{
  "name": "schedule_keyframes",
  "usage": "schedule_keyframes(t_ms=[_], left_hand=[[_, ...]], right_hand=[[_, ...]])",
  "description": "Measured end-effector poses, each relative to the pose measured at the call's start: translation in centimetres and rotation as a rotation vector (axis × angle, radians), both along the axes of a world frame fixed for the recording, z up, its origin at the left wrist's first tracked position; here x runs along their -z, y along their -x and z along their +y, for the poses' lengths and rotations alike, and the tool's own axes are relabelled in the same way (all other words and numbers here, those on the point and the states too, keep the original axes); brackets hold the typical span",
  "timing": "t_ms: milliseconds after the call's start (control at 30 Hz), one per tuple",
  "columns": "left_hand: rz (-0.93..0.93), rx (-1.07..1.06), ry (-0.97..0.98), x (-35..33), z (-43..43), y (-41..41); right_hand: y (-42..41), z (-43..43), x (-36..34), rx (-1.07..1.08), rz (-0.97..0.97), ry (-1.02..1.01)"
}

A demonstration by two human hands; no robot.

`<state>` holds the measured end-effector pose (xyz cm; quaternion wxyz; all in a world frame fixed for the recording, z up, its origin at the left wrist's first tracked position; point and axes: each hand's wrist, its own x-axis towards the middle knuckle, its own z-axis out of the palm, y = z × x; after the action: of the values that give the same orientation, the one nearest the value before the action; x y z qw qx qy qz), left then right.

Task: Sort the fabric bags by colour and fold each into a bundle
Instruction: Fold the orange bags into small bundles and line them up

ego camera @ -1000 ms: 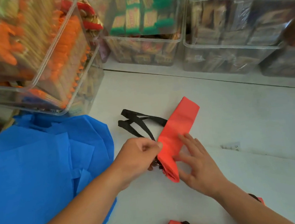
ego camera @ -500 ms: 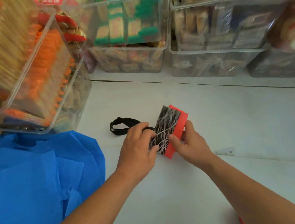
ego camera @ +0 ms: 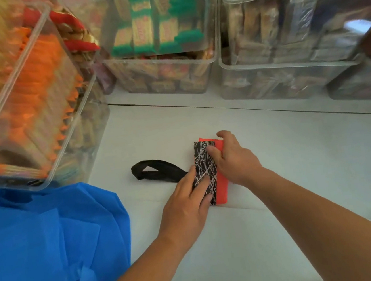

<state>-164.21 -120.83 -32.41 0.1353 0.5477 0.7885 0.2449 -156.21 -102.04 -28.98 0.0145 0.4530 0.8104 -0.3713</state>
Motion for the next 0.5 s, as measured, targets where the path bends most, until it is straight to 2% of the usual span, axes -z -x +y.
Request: schedule_keyframes(t_ms=[100, 233, 367, 433, 500], left_hand=[[0.141, 0.055, 0.021, 0.4, 0.2, 0.5], [0.291, 0.24, 0.093, 0.0, 0.6, 2.6], [0.355, 0.441, 0.238, -0.4, 0.8, 5.5], [0.438, 0.493, 0.22, -0.6, 1.3, 5.5], [0.433, 0.521, 0.166, -0.5, 1.7, 4.5]], right_hand=[[0.8, 0.3, 0.9, -0.153, -0.16, -0.337], [0.9, 0.9, 3.8, -0.183, 0.013, -0.696], [1.1, 1.7, 5.3, -0.113, 0.11, -0.767], [1.2, 1.5, 5.7, -0.065, 0.124, -0.784], [1.2, 1.3, 6.0, -0.047, 0.137, -0.786]])
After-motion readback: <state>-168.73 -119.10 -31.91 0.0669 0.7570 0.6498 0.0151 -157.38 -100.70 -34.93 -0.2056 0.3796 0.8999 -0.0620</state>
